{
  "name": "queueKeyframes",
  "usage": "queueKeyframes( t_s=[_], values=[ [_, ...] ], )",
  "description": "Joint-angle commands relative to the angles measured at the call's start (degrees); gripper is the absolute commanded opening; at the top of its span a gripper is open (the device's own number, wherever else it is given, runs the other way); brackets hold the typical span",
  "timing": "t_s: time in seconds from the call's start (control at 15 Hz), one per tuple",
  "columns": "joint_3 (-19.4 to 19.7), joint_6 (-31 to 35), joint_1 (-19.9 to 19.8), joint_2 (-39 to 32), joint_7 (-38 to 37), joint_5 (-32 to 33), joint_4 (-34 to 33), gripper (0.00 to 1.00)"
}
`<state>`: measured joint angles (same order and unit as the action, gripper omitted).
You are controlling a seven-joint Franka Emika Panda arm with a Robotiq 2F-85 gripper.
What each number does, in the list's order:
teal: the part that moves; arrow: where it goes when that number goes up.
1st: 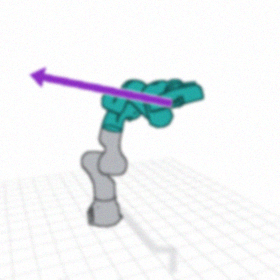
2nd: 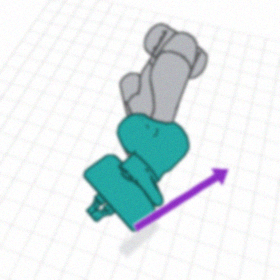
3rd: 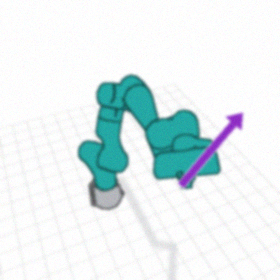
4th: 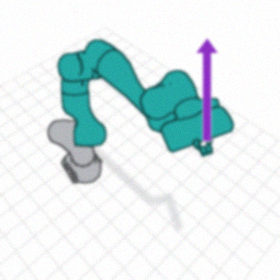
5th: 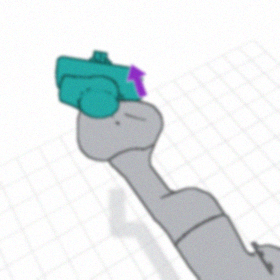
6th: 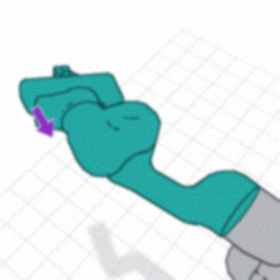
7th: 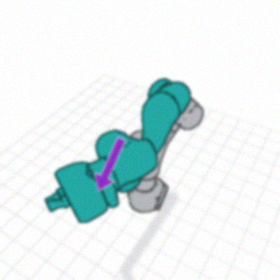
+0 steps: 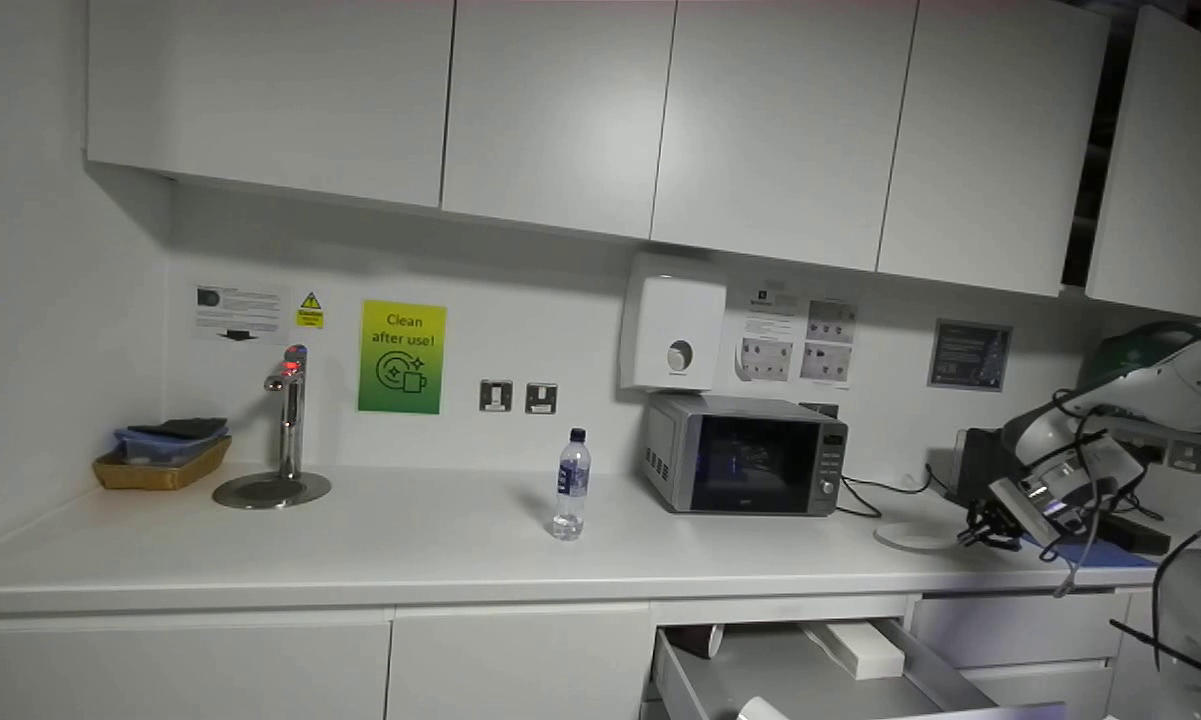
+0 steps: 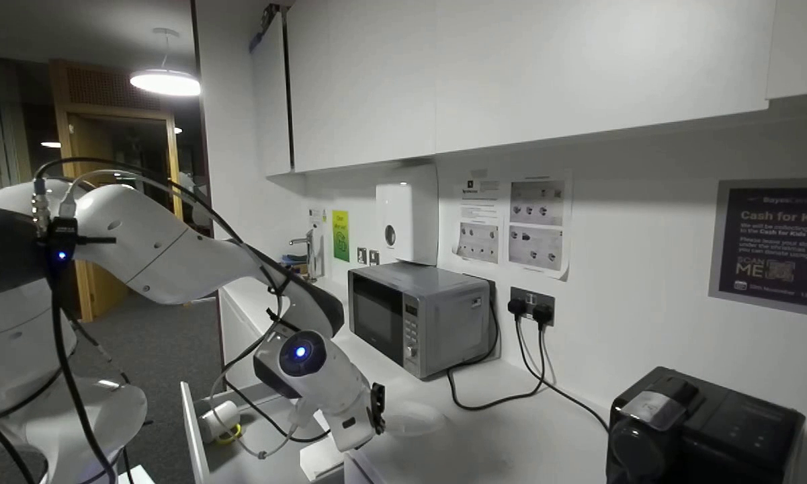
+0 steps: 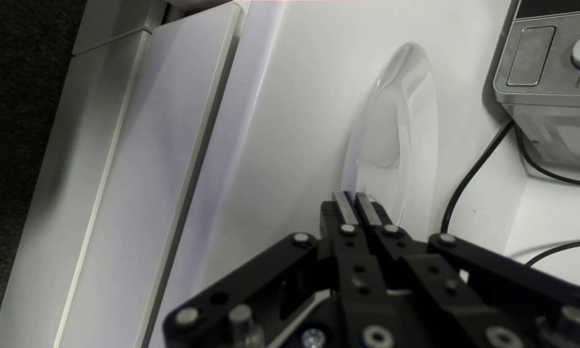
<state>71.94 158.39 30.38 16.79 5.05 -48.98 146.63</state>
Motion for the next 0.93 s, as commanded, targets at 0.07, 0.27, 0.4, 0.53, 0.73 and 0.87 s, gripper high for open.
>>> queueKeyframes(
  t_s=[0.07,0.27,0.4,0.53,0.73,0.87],
  values=[
    [7.4,-0.7,7.5,-0.6,2.5,-1.9,-2.8,0.01],
    [11.8,-0.2,11.9,-0.3,2.1,-1.1,-3.5,0.01],
    [14.6,0.1,14.7,0.0,1.8,-0.6,-4.0,0.01],
    [17.1,0.3,17.3,0.1,1.4,-0.1,-4.5,0.01],
    [20.7,0.6,20.9,0.3,0.8,0.7,-5.1,0.35],
    [23.1,0.9,23.2,0.6,0.5,1.1,-5.2,0.52]
  ],
)
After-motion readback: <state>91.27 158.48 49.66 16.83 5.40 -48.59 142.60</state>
